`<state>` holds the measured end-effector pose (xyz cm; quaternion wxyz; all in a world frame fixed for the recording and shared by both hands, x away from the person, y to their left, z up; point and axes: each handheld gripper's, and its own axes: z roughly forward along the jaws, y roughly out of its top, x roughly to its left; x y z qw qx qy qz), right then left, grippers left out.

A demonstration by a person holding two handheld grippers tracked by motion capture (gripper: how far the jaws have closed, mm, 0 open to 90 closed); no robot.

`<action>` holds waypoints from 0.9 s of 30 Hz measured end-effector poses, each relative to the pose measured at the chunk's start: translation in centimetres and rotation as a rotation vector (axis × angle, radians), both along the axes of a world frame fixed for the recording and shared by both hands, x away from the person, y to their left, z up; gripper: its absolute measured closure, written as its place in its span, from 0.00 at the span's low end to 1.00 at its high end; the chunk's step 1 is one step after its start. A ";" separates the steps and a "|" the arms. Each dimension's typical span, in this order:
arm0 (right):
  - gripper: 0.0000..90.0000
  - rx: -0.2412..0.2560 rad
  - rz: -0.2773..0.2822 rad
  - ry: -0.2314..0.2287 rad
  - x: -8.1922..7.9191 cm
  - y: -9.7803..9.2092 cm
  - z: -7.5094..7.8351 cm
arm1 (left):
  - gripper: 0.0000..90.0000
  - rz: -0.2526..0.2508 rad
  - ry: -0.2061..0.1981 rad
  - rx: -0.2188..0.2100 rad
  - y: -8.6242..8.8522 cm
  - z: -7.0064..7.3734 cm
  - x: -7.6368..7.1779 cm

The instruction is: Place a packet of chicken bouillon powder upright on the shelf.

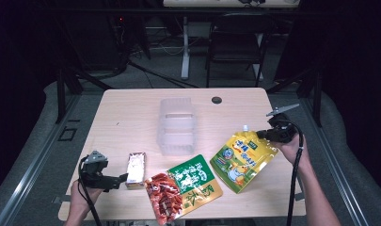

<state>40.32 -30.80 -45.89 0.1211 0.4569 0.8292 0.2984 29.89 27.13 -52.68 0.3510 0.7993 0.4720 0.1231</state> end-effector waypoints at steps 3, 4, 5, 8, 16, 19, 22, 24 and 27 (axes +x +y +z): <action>1.00 -0.005 0.012 -0.017 -0.2 0.4 0.6 | 0.01 -0.012 -0.007 -0.005 -0.1 0.1 0.0; 1.00 -0.004 0.017 -0.024 -0.3 0.6 0.8 | 0.01 -0.012 -0.007 -0.005 -0.1 0.1 0.0; 1.00 -0.004 0.017 -0.024 -0.3 0.6 0.8 | 0.01 -0.013 -0.001 -0.011 -0.1 0.1 0.0; 1.00 -0.011 0.032 -0.039 -0.6 1.1 1.4 | 0.01 -0.030 -0.007 -0.001 -0.2 0.2 0.1; 1.00 -0.050 0.089 -0.078 -1.6 3.0 3.5 | 0.01 -0.036 -0.004 -0.008 -0.4 0.1 0.1; 1.00 -0.061 0.111 -0.097 -2.0 3.7 4.1 | 0.01 -0.039 -0.002 -0.015 -0.5 0.1 0.1; 1.00 -0.076 0.136 -0.116 -2.3 4.5 4.9 | 0.01 -0.038 -0.003 -0.018 -0.5 0.1 0.1; 1.00 -0.090 0.153 -0.129 -2.5 5.1 5.3 | 0.01 -0.039 -0.002 -0.020 -0.5 0.1 0.1; 1.00 -0.109 0.176 -0.142 -2.7 6.0 5.9 | 0.01 -0.041 -0.002 -0.020 -0.5 0.1 0.2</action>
